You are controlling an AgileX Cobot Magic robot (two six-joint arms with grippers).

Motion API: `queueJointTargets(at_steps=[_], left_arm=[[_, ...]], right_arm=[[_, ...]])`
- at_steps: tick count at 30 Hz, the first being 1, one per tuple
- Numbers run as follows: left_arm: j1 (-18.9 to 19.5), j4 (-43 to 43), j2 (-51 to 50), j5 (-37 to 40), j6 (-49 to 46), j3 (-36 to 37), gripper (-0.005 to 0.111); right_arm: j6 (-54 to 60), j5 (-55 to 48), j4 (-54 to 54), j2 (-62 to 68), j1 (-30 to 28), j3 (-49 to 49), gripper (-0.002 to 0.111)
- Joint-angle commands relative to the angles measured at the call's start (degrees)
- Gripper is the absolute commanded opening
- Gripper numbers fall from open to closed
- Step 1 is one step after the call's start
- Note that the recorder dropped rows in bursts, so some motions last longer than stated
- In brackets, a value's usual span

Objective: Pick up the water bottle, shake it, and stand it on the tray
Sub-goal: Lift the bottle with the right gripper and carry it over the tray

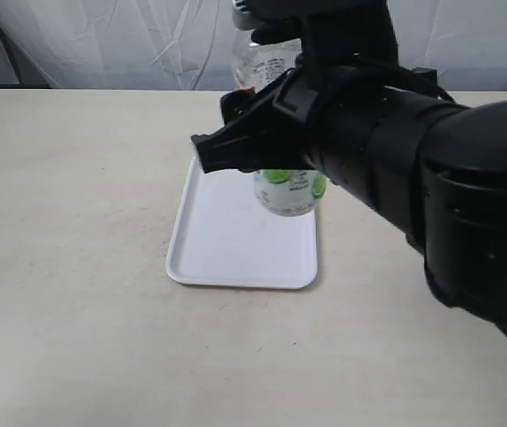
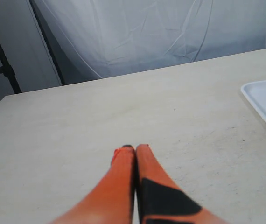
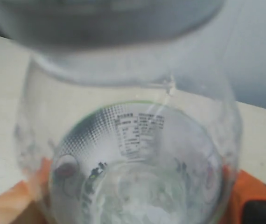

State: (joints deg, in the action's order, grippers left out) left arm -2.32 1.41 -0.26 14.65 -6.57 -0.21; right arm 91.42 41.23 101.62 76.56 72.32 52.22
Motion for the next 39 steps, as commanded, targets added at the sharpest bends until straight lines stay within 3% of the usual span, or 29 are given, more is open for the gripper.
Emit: queueJointTargets(at_steps=[1,3,8,12,14,19,25,32,39], left_arm=[[-0.02,-0.01,0.26,-0.54,0.05,0.21,0.000],[-0.02,-0.01,0.26,-0.54,0.05,0.21,0.000],[-0.02,-0.01,0.26,-0.54,0.05,0.21,0.000],[-0.02,-0.01,0.26,-0.54,0.05,0.21,0.000],[-0.02,-0.01,0.26,-0.54,0.05,0.21,0.000],[-0.02,-0.01,0.26,-0.54,0.05,0.21,0.000],[-0.02,-0.01,0.26,-0.54,0.05,0.21,0.000],[-0.02,-0.01,0.26,-0.54,0.05,0.21,0.000],[-0.02,-0.01,0.26,-0.54,0.05,0.21,0.000]], right_arm=[[2.18,1.11,-1.68,-1.79,-0.20,0.75,-0.001],[-3.38,5.88,-1.68,-1.91,-0.32,-0.06,-0.001],[-0.78,3.96,-1.68,1.35,-0.32,-4.70,-0.001],[0.60,9.75,-1.68,-2.94,0.96,-0.09,-0.001],[0.48,8.08,-1.68,-5.55,1.80,0.54,-0.001],[-3.45,3.67,-1.68,-2.85,-0.38,-8.97,-0.001],[-0.01,6.10,-1.68,-9.63,0.32,-1.71,-0.001],[-7.60,-5.64,-1.68,-4.91,-0.37,-8.21,-0.001],[-5.65,-2.82,-1.68,-9.71,-0.37,-2.79,-0.001]])
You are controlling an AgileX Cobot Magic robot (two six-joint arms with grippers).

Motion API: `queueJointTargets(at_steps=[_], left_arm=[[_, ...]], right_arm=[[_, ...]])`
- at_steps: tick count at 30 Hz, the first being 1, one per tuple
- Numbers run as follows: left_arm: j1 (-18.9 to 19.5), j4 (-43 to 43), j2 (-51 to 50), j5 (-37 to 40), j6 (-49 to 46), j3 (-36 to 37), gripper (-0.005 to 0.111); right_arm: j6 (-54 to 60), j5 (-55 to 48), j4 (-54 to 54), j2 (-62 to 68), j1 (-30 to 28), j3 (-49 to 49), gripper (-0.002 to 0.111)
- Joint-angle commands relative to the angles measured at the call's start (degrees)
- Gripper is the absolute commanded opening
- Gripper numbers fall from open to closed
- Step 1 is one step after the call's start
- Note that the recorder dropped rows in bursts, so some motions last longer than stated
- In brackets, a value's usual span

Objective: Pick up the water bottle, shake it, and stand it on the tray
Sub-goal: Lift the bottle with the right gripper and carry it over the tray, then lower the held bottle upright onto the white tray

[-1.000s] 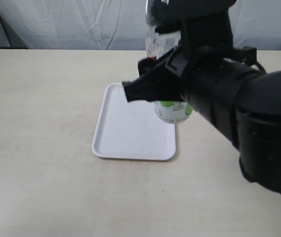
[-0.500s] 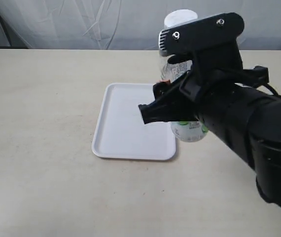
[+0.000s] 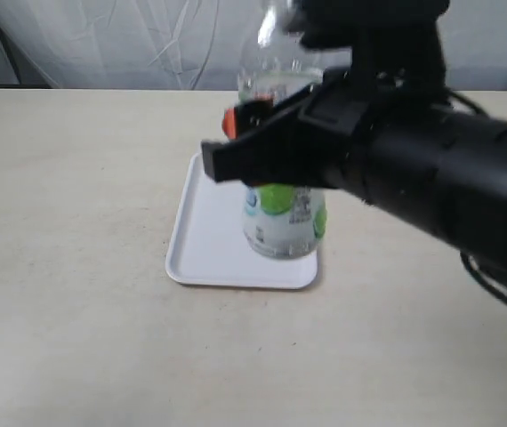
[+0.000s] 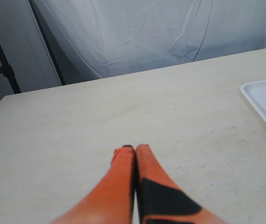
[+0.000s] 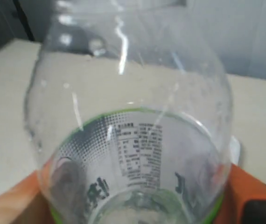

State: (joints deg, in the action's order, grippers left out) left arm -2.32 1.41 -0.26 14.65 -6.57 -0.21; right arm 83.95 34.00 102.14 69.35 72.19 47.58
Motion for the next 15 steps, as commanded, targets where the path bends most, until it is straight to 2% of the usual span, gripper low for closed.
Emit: queueJointTargets(at_steps=[1,3,4,5,8,9,11,12,13,15], left_arm=[[-0.02,-0.01,0.26,-0.54,0.05,0.21,0.000],[-0.02,-0.01,0.26,-0.54,0.05,0.21,0.000],[-0.02,-0.01,0.26,-0.54,0.05,0.21,0.000],[-0.02,-0.01,0.26,-0.54,0.05,0.21,0.000],[-0.02,-0.01,0.26,-0.54,0.05,0.21,0.000],[-0.02,-0.01,0.26,-0.54,0.05,0.21,0.000],[-0.02,-0.01,0.26,-0.54,0.05,0.21,0.000],[-0.02,-0.01,0.26,-0.54,0.05,0.21,0.000],[-0.02,-0.01,0.26,-0.54,0.05,0.21,0.000],[-0.02,-0.01,0.26,-0.54,0.05,0.21,0.000]], right_arm=[[4.68,11.32,-2.19,-2.12,-0.24,1.84,-0.001],[5.29,28.49,-2.19,-0.59,-0.24,1.84,-0.001],[5.03,31.78,-2.19,-0.16,-0.24,1.84,-0.001],[6.08,27.94,-2.19,-0.35,0.31,1.56,-0.001],[12.46,1.56,-2.19,-1.78,1.76,0.87,-0.001],[12.86,5.69,-2.19,-1.67,1.61,1.47,-0.001],[8.32,25.09,-2.19,0.35,1.02,2.66,-0.001],[5.63,27.64,-2.19,0.96,0.32,3.09,-0.001],[5.43,23.58,-2.19,0.97,-0.09,3.04,-0.001],[12.67,4.18,-2.19,0.14,-0.24,2.40,-0.001]])
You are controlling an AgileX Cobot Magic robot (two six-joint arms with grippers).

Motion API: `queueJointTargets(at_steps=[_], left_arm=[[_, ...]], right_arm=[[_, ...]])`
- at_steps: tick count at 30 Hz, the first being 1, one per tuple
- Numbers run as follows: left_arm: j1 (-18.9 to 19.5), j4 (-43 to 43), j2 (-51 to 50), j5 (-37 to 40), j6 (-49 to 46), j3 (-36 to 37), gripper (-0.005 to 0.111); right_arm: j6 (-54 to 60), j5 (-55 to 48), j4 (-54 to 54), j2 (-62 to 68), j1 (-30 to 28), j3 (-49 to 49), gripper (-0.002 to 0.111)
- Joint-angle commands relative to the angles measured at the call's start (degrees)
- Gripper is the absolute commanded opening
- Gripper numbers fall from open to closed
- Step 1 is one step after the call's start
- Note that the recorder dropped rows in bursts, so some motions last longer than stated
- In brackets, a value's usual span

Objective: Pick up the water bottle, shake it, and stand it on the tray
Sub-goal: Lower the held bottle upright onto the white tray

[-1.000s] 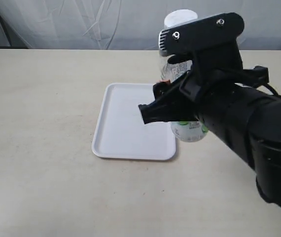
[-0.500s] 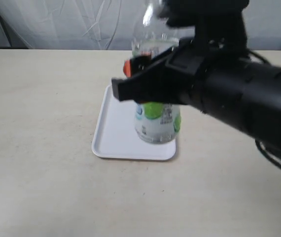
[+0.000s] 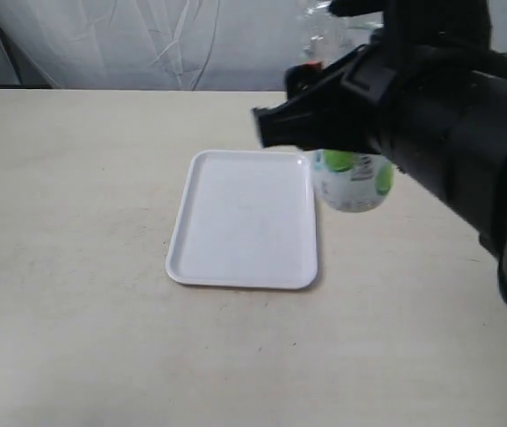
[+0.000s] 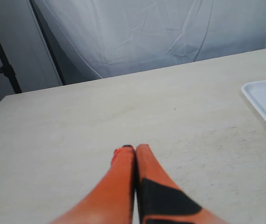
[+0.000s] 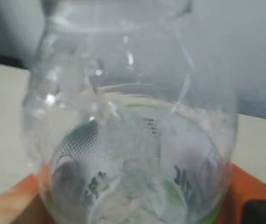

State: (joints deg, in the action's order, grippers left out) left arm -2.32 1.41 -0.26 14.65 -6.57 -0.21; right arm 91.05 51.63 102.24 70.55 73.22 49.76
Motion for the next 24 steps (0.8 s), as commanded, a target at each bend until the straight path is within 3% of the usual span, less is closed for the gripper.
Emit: queueJointTargets(at_steps=[1,4,5,6,7,8,10,11,12,13,14,16,17,19,24], left_arm=[[-0.02,-0.01,0.26,-0.54,0.05,0.21,0.000],[-0.02,0.40,0.26,-0.54,0.05,0.21,0.000],[-0.02,0.40,0.26,-0.54,0.05,0.21,0.000],[-0.02,0.40,0.26,-0.54,0.05,0.21,0.000],[-0.02,0.40,0.26,-0.54,0.05,0.21,0.000],[-0.02,0.40,0.26,-0.54,0.05,0.21,0.000],[-0.02,0.51,0.26,-0.54,0.05,0.21,0.000],[-0.02,0.51,0.26,-0.54,0.05,0.21,0.000],[-0.02,0.66,0.26,-0.54,0.05,0.21,0.000],[-0.02,0.66,0.26,-0.54,0.05,0.21,0.000],[-0.02,0.66,0.26,-0.54,0.05,0.21,0.000],[-0.02,0.79,0.26,-0.54,0.05,0.21,0.000],[-0.02,0.89,0.26,-0.54,0.05,0.21,0.000],[-0.02,0.89,0.26,-0.54,0.05,0.21,0.000],[-0.02,0.89,0.26,-0.54,0.05,0.21,0.000]], right_arm=[[11.06,-17.77,-2.30,-1.06,-1.28,0.22,-0.001],[-2.40,7.17,-2.30,1.78,-2.11,1.45,-0.001],[-4.46,7.56,-2.30,2.36,-2.86,1.57,-0.001],[1.94,-12.93,-2.30,2.19,-4.03,0.49,-0.001],[6.77,-23.12,-2.30,2.35,-4.86,0.31,-0.001],[9.40,-26.83,-2.30,3.79,-7.45,1.00,-0.001],[-4.44,-15.23,-2.30,7.16,-14.06,2.23,-0.001],[-2.66,-20.74,-2.30,7.88,-16.61,2.12,-0.001],[3.21,-45.86,-2.88,9.48,-23.68,1.86,-0.001],[3.63,-56.78,-4.08,10.45,-26.26,2.04,-0.001],[3.33,-60.62,-2.34,13.08,-30.90,3.70,-0.001],[4.70,-56.60,-2.30,16.29,-34.62,4.78,-0.001],[8.26,-59.45,-2.30,17.74,-35.78,5.05,-0.001],[17.38,-65.62,-2.30,21.00,-36.58,6.02,-0.001],[26.14,-73.72,-2.30,28.17,-36.58,10.99,-0.001]])
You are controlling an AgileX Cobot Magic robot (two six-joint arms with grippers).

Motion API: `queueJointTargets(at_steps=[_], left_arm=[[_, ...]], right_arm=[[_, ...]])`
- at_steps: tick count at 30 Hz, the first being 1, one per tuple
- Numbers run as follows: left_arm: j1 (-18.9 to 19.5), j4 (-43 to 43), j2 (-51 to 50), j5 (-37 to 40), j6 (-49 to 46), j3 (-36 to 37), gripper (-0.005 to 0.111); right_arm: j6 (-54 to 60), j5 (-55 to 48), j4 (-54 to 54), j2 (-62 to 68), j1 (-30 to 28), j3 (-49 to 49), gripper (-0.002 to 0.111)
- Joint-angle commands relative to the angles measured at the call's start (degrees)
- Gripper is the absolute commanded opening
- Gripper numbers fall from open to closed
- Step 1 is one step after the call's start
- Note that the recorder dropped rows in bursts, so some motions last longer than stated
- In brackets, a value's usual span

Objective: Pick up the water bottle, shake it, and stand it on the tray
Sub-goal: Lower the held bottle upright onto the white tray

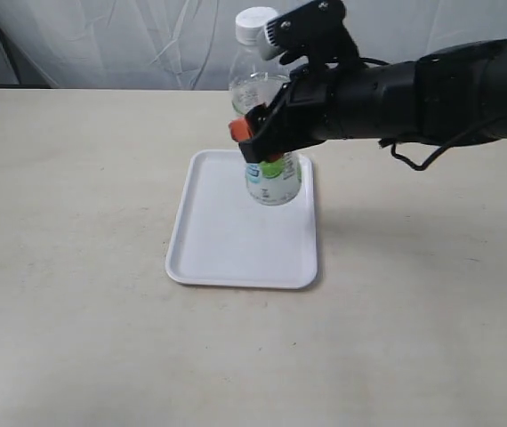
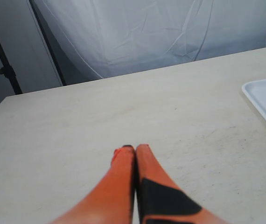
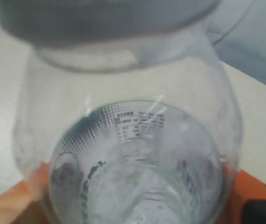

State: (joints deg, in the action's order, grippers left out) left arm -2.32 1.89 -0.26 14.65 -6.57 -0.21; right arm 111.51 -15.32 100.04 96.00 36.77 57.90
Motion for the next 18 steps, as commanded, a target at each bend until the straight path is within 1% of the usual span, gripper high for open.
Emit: queueJointTargets(at_steps=[1,12,18], left_arm=[[-0.02,0.41,0.26,-0.54,0.05,0.21,0.000],[-0.02,0.41,0.26,-0.54,0.05,0.21,0.000],[-0.02,0.39,0.26,-0.54,0.18,0.21,0.000]], right_arm=[[5.99,-7.06,-0.09,3.69,-0.13,3.67,-0.001],[5.77,-6.17,-0.09,11.97,-0.26,10.28,-0.001],[5.22,-6.18,-0.09,15.13,-0.26,10.39,-0.001]])
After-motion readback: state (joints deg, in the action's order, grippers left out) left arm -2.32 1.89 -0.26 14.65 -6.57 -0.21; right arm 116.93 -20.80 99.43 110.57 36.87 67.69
